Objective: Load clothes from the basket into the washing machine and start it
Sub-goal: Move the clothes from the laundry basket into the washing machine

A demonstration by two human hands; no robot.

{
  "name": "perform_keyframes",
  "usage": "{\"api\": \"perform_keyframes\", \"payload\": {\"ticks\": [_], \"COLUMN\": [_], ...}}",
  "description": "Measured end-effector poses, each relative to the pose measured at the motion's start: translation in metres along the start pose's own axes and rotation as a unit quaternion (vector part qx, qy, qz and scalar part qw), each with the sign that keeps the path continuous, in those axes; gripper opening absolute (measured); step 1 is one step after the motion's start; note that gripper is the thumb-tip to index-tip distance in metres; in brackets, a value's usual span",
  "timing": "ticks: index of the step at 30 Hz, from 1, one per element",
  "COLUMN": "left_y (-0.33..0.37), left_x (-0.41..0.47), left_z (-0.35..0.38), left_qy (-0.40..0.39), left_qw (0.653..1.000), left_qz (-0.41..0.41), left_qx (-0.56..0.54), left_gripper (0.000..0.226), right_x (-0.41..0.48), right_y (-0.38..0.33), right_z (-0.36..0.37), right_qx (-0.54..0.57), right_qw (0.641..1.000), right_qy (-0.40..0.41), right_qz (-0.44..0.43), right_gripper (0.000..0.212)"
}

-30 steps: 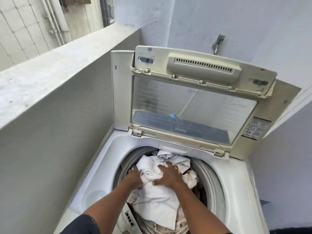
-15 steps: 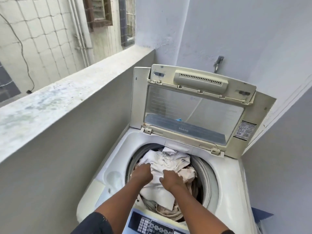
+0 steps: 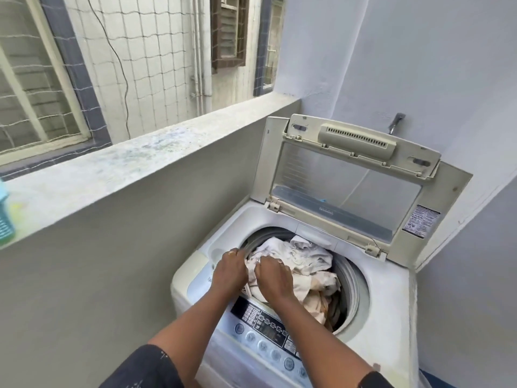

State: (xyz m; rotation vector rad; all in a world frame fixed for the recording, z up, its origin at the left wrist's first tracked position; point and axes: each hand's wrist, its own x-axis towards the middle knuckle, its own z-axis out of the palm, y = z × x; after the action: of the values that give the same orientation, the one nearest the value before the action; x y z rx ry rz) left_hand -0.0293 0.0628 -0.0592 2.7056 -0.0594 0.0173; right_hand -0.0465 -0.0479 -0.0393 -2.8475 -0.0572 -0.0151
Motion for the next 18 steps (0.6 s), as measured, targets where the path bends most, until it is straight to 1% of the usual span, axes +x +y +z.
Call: {"api": "perform_keyframes", "payload": {"ticks": [3,5,7,9,10,11,12,13,14,15,16,17,18], "left_y": [-0.007,-0.005,0.002,0.011,0.017,0.024,0.033,0.044,0.056,0.067,0.074,0.080,0.085], "left_x": [-0.006,-0.005,-0.001,0.009,0.017,0.026,0.034,0.043,0.053,0.065,0.077,0.087,0.099], "left_z": [0.000,0.002,0.004,0.009,0.013,0.018,0.023,0.029,0.035,0.044,0.054,0.063,0.076], "left_qy": [0.000,0.002,0.002,-0.007,-0.017,-0.034,-0.058,-0.084,-0.109,-0.130,-0.144,-0.152,-0.163], "left_qw": [1.000,1.000,0.999,0.991,0.982,0.962,0.920,0.857,0.796,0.742,0.699,0.672,0.666], "left_qz": [-0.013,-0.019,-0.026,-0.053,-0.077,-0.111,-0.151,-0.183,-0.207,-0.226,-0.244,-0.261,-0.269], "left_qx": [0.006,-0.007,-0.047,-0.119,-0.171,-0.247,-0.357,-0.474,-0.559,-0.618,-0.656,-0.677,-0.677], "left_gripper": [0.034,0.035,0.039,0.043,0.042,0.039,0.036,0.031,0.027,0.028,0.030,0.029,0.027], "right_x": [-0.007,-0.010,-0.007,0.002,0.009,0.017,0.025,0.034,0.043,0.052,0.062,0.070,0.079], "right_y": [-0.001,0.004,0.011,0.022,0.030,0.040,0.050,0.061,0.072,0.084,0.097,0.108,0.120], "right_z": [0.003,0.005,0.008,0.009,0.012,0.013,0.015,0.015,0.017,0.020,0.025,0.028,0.034], "right_qx": [0.015,0.040,0.075,0.163,0.233,0.321,0.426,0.536,0.635,0.711,0.758,0.783,0.799], "right_qw": [1.000,0.999,0.995,0.977,0.956,0.920,0.860,0.777,0.683,0.595,0.527,0.481,0.445], "right_qy": [0.000,-0.003,-0.001,0.006,0.018,0.035,0.057,0.080,0.093,0.104,0.121,0.135,0.150], "right_qz": [0.006,0.032,0.070,0.135,0.176,0.224,0.276,0.321,0.347,0.360,0.366,0.370,0.375], "right_gripper": [0.032,0.033,0.033,0.031,0.028,0.025,0.020,0.015,0.011,0.011,0.012,0.015,0.021]}}
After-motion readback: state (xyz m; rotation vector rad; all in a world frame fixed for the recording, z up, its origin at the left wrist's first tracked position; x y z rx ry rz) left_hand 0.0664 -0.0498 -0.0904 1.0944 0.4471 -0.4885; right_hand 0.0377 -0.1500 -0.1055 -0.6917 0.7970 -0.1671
